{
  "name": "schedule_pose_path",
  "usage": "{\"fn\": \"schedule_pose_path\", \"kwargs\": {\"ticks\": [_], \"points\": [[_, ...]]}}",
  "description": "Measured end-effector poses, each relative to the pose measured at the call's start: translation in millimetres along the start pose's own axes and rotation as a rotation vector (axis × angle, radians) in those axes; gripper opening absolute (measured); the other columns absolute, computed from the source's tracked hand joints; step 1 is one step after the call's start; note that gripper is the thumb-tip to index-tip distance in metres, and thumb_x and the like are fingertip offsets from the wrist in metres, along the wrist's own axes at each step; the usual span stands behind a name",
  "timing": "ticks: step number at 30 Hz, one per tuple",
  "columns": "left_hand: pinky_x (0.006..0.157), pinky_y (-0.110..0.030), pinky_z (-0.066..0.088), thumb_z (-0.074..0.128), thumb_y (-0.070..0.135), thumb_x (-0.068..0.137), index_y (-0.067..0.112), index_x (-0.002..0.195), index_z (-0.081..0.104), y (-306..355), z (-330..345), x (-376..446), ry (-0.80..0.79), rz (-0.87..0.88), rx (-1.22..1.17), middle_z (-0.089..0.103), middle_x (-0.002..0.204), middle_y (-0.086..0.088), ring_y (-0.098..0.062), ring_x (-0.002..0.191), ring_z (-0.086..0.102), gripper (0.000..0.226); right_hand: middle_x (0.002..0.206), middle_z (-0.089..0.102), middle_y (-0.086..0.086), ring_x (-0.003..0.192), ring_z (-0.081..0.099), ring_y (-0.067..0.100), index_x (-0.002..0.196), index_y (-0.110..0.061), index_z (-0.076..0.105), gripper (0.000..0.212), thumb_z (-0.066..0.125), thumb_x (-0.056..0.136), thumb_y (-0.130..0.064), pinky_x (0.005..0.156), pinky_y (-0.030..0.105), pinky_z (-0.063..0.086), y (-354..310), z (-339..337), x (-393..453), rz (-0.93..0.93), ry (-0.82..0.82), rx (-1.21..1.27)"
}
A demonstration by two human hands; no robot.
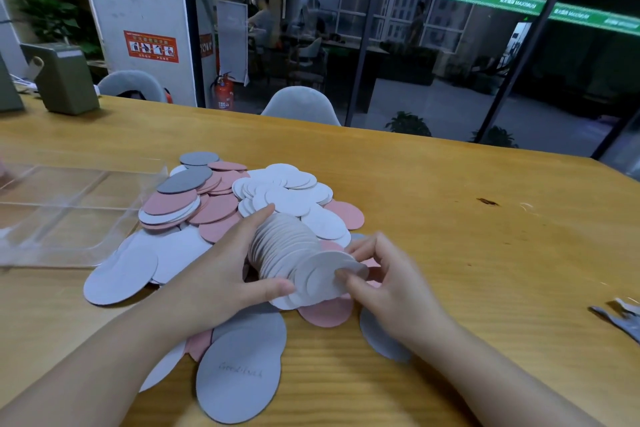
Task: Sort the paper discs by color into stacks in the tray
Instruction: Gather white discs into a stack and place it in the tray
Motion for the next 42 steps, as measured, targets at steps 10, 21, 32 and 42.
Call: {"fn": "schedule_pose_path", "kwargs": {"ticks": [10,21,32,42], "points": [[0.098,-0.007,0.031,0.082,0.039,0.066,0.061,0.128,0.011,10,7,-2,-0.023,0.034,0.114,0.014,0.125,0.05,0.022,0.12,0.029,0.097,0.136,0.016,-0.034,0.127,0.022,-0.011,0.122,-0.044,0.021,0.066,0.068,0.076,-0.038,0.099,0.012,0.033,-2,35,-5,-0.065,-0.195,-0.24],[0.092,0.008,0.01,0.072,0.039,0.078,0.039,0.143,-0.011,14,22,-7,-0.091,0.046,0.187,0.003,0.142,0.026,0.015,0.129,0.008,0.106,0.155,0.001,-0.017,0.138,0.0,-0.009,0.149,-0.024,-0.004,0.076,0.049,0.095,-0.017,0.107,0.003,0.003,-10,54,-10,-0.014,-0.359,-0.278],[0.083,-0.003,0.041,0.071,0.033,0.057,0.066,0.121,0.024,18,-18,-7,0.096,0.069,-0.065,0.038,0.13,0.034,0.017,0.113,0.045,0.086,0.131,0.053,-0.008,0.123,0.045,0.007,0.126,-0.018,0.054,0.034,0.051,0.092,-0.018,0.098,0.018,0.033,8,7,45,0.06,-0.068,-0.32],[0.07,-0.004,0.044,0.073,0.035,0.051,0.059,0.124,0.03,-4,-66,-8,0.237,-0.009,-0.158,0.048,0.107,0.039,0.017,0.098,0.053,0.089,0.096,0.056,-0.005,0.094,0.047,0.015,0.101,-0.015,0.056,0.045,0.066,0.076,-0.051,0.069,0.027,0.037,32,30,84,0.286,-0.304,-0.575]]}}
Point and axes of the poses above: each hand's wrist, its own x-axis towards the middle knuckle, its own z-axis out of the palm, y = z × x, the point moved 9 cm from there along x, towards the middle knuckle
